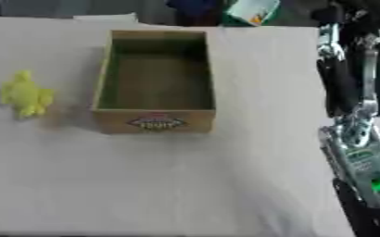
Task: Pick up objects on the table and place them in the box.
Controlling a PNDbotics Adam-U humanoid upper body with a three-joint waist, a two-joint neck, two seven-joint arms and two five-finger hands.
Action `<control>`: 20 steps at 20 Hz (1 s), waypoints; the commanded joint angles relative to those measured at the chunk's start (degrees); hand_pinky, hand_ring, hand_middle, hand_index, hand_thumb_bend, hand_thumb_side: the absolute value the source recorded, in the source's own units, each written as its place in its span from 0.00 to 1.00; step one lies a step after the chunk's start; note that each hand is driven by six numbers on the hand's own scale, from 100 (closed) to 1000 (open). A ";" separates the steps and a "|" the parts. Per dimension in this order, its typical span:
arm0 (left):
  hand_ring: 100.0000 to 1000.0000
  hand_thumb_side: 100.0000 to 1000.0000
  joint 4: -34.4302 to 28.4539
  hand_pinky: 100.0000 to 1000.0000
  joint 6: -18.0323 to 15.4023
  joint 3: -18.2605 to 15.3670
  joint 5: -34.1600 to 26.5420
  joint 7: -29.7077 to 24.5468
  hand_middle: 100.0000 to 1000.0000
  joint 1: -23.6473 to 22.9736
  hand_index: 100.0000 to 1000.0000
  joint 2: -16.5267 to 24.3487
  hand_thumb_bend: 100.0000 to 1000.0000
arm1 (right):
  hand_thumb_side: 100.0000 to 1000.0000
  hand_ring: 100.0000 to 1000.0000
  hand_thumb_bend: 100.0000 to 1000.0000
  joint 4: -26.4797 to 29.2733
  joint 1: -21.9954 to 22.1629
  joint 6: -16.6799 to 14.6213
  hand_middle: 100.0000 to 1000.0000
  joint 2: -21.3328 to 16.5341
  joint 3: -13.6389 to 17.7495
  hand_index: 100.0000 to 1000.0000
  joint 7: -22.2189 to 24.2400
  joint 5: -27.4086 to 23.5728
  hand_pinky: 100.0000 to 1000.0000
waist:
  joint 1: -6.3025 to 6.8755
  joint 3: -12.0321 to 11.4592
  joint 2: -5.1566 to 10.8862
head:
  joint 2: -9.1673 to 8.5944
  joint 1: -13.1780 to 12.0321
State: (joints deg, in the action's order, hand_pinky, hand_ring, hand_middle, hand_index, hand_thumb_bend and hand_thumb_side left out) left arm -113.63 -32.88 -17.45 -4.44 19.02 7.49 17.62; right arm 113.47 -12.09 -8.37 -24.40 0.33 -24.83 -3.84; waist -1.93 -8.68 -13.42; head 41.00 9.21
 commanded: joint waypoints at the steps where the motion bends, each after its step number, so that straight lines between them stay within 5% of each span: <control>1: 0.59 0.62 -0.96 0.49 -0.06 -0.59 0.02 -0.27 0.60 0.02 0.77 0.54 0.00 | 0.56 0.76 0.00 1.13 -0.53 -0.04 0.56 -0.98 0.15 0.82 -0.04 0.39 0.87 | 0.24 -0.04 0.52 | -1.00 0.46; 14: 0.59 0.62 -0.96 0.49 -0.67 -0.89 1.25 -0.45 0.59 -0.57 0.77 0.96 0.00 | 0.55 0.76 0.00 1.13 -0.65 -0.12 0.56 -1.32 -0.08 0.82 -0.23 0.93 0.88 | 0.88 0.31 -0.78 | -2.36 0.46; 20: 0.56 0.61 -0.96 0.48 2.01 -0.83 12.44 3.25 0.56 -5.33 0.77 8.29 0.00 | 0.55 0.76 0.00 1.13 -0.90 -0.03 0.56 -1.75 -0.16 0.82 -0.22 1.19 0.88 | 1.33 0.44 -1.32 | -2.28 0.33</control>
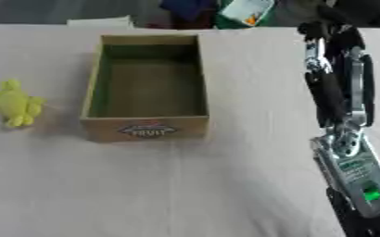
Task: Pick up objects on the table and place them in the box.
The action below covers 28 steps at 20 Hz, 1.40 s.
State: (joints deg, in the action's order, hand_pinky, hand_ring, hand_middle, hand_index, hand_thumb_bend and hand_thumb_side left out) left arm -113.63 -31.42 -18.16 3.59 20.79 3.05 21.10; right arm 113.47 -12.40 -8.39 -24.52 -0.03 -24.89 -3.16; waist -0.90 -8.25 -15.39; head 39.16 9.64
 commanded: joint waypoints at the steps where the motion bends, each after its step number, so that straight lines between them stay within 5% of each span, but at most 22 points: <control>1: 0.57 0.62 -0.96 0.48 0.38 0.19 6.73 2.23 0.57 -1.90 0.78 6.74 0.00 | 0.55 0.76 0.00 1.13 -0.61 -0.01 0.56 -1.72 0.20 0.82 -0.18 0.55 0.88 | 0.39 0.01 0.62 | -0.35 -0.09; 6: 0.61 0.64 -0.96 0.50 0.45 0.87 18.47 6.21 0.60 -6.53 0.84 16.27 0.00 | 0.56 0.76 0.00 1.13 -0.57 -0.05 0.56 -2.27 0.30 0.82 -0.21 0.71 0.88 | 0.78 -0.29 0.76 | -0.25 0.17; 14: 0.70 0.67 -0.96 0.53 6.66 3.05 37.61 9.50 0.66 -10.26 0.90 28.00 0.00 | 0.57 0.76 0.00 1.13 -0.67 -0.09 0.56 -2.85 0.36 0.82 -0.12 0.72 0.88 | 1.12 -0.42 1.07 | -0.65 0.33; 20: 0.77 0.69 0.17 0.58 7.39 6.28 43.66 -0.65 0.75 -7.79 0.97 33.76 0.00 | 0.57 0.76 0.00 1.13 -0.51 0.34 0.56 -2.80 0.06 0.82 0.23 0.68 0.88 | 1.25 -0.41 1.31 | -0.57 0.33; 28: 0.79 0.62 7.95 0.58 0.05 10.83 43.12 -19.08 0.76 -0.60 0.96 38.80 0.00 | 0.58 0.76 0.00 1.13 -1.03 0.23 0.56 -3.63 -0.26 0.82 0.94 0.46 0.87 | 1.23 0.08 1.21 | -0.43 -0.11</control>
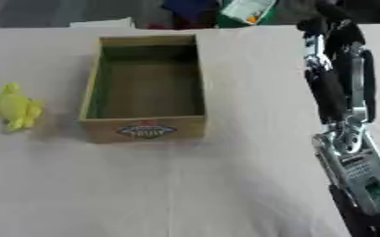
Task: Pick up objects on the table and place them in the box.
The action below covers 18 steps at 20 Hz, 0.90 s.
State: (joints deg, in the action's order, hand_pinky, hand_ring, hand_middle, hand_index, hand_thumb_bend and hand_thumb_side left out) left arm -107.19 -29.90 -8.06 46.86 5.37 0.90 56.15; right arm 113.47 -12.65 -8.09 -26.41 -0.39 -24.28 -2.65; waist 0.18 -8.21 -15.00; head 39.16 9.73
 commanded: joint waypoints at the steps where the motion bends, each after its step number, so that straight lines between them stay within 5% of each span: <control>1: 0.78 0.63 2.14 0.58 -2.05 1.50 0.58 -4.79 0.75 2.56 0.95 4.35 0.00 | 0.58 0.76 0.00 1.13 -0.85 -0.07 0.56 -1.84 0.06 0.82 0.40 -0.10 0.87 | 0.19 0.10 0.79 | -0.44 -0.29; 6: 0.78 0.70 6.24 0.58 -4.79 6.31 2.74 -9.22 0.74 7.46 0.96 6.35 0.19 | 0.58 0.76 0.00 1.13 -1.31 -0.07 0.56 -1.97 -0.32 0.82 0.93 -0.44 0.88 | 0.40 0.62 0.68 | -0.71 -1.32; 18: 0.79 0.73 15.01 0.59 -7.76 12.30 -0.74 -16.94 0.76 16.51 0.99 4.74 0.25 | 0.57 0.76 0.00 1.13 -1.36 0.14 0.56 -1.57 -0.53 0.82 1.32 -0.91 0.88 | 0.60 1.58 0.95 | -0.92 -2.54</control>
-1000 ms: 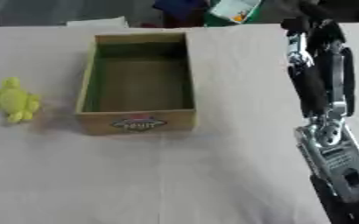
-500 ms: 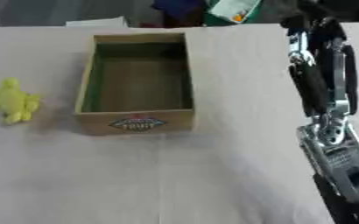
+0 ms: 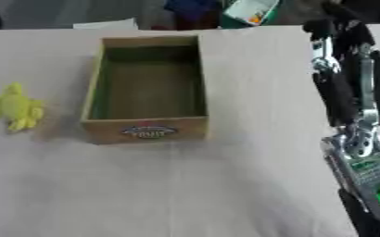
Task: Pick up objects on the table and place them in the box.
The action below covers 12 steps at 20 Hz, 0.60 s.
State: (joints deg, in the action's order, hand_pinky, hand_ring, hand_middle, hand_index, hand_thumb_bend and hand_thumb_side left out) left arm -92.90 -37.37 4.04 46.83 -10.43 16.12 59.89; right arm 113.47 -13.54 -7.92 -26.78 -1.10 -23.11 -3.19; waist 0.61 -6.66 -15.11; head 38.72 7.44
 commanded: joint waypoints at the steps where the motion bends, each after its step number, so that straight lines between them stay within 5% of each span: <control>1: 0.79 0.73 1.09 0.59 -0.40 0.61 -0.67 -1.60 0.77 1.68 0.99 0.81 0.25 | 0.57 0.76 0.00 1.13 -0.42 -0.02 0.56 -1.18 0.19 0.82 0.14 -0.38 0.88 | 0.14 0.07 1.07 | -0.47 -0.26; 8: 0.82 0.56 3.02 0.62 -2.22 2.43 0.20 -5.23 0.81 3.16 1.00 0.53 0.43 | 0.56 0.76 0.00 1.13 -0.36 0.05 0.56 -1.04 0.08 0.82 0.27 -0.48 0.88 | 0.15 0.03 1.17 | -0.59 -0.49; 10: 0.84 0.49 3.65 0.62 -3.10 2.61 0.44 -6.18 0.84 3.62 1.00 0.51 0.40 | 0.56 0.76 0.00 1.13 -0.33 0.08 0.56 -0.97 0.03 0.82 0.32 -0.49 0.88 | 0.15 0.06 1.17 | -0.65 -0.55; 12: 0.85 0.40 4.39 0.63 -3.75 2.64 1.16 -6.62 0.87 4.14 1.00 0.52 0.27 | 0.57 0.76 0.00 1.13 -0.29 0.10 0.56 -0.92 0.00 0.82 0.36 -0.48 0.88 | 0.13 0.12 1.16 | -0.68 -0.63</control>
State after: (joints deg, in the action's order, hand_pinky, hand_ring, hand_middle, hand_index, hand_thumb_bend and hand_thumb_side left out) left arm -88.64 -40.73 7.14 47.57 -16.56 19.38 58.94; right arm 113.47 -13.54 -7.78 -26.78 -1.22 -22.92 -3.53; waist 0.58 -6.59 -15.00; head 38.69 7.02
